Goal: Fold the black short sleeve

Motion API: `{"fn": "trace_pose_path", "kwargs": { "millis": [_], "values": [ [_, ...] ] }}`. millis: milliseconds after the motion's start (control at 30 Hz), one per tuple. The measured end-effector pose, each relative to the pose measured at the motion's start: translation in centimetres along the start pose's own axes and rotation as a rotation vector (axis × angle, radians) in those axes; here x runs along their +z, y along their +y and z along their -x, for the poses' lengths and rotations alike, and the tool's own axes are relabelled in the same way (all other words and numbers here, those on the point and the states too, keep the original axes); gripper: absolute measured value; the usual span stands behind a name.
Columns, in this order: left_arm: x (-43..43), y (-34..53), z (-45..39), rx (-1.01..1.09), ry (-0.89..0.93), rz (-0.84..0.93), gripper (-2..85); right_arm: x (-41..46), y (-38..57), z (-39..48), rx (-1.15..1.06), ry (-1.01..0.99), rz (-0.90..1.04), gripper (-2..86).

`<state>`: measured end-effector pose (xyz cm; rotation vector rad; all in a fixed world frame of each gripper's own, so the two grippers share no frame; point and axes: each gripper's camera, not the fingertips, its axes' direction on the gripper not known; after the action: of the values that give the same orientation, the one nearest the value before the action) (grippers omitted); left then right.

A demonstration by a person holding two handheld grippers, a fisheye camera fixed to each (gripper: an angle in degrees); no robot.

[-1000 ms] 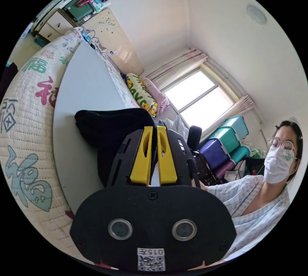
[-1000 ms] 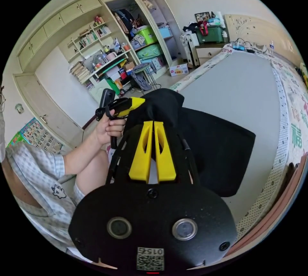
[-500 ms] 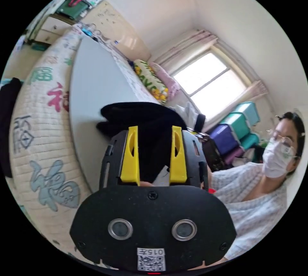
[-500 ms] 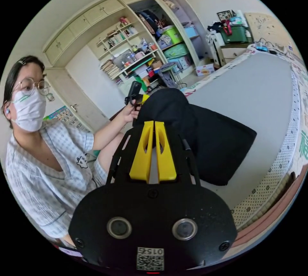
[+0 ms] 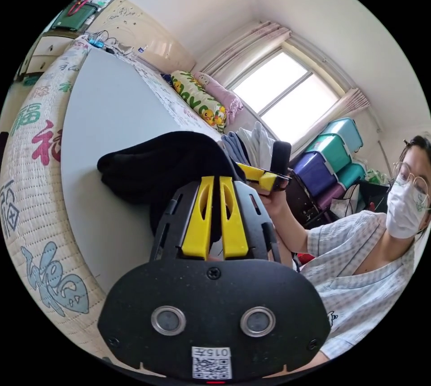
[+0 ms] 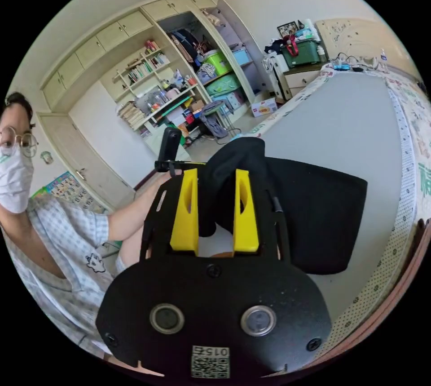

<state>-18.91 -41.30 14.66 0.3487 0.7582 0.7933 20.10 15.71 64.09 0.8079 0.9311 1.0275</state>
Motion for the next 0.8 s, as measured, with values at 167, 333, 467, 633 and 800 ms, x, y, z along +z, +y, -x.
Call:
{"fn": "trace_pose_path", "kwargs": {
  "millis": [167,333,467,633,800],
  "values": [
    [-3.3,0.4,0.5,-0.025,0.038,-0.186,-0.3,-4.5,0.9,1.6,0.028,0.106,-0.099,1.9],
    [-9.5,1.7,0.1,-0.025,-0.087,-0.426,-0.5,-16.9,4.0,3.8,0.129,0.359,-0.411,0.8],
    [-15.4,5.3,-0.2,-0.120,-0.250,-0.617,-0.6,-26.0,8.8,5.2,0.301,0.553,-0.572,0.6],
    [-18.6,7.4,-0.3,-0.162,-0.318,-0.561,-0.5,-27.2,8.6,5.0,0.334,0.599,-0.325,0.5],
    [-18.1,7.3,0.8,-0.177,-0.352,-0.270,-0.4,-27.7,7.6,5.2,0.324,0.533,-0.111,-0.3]
  ]
}}
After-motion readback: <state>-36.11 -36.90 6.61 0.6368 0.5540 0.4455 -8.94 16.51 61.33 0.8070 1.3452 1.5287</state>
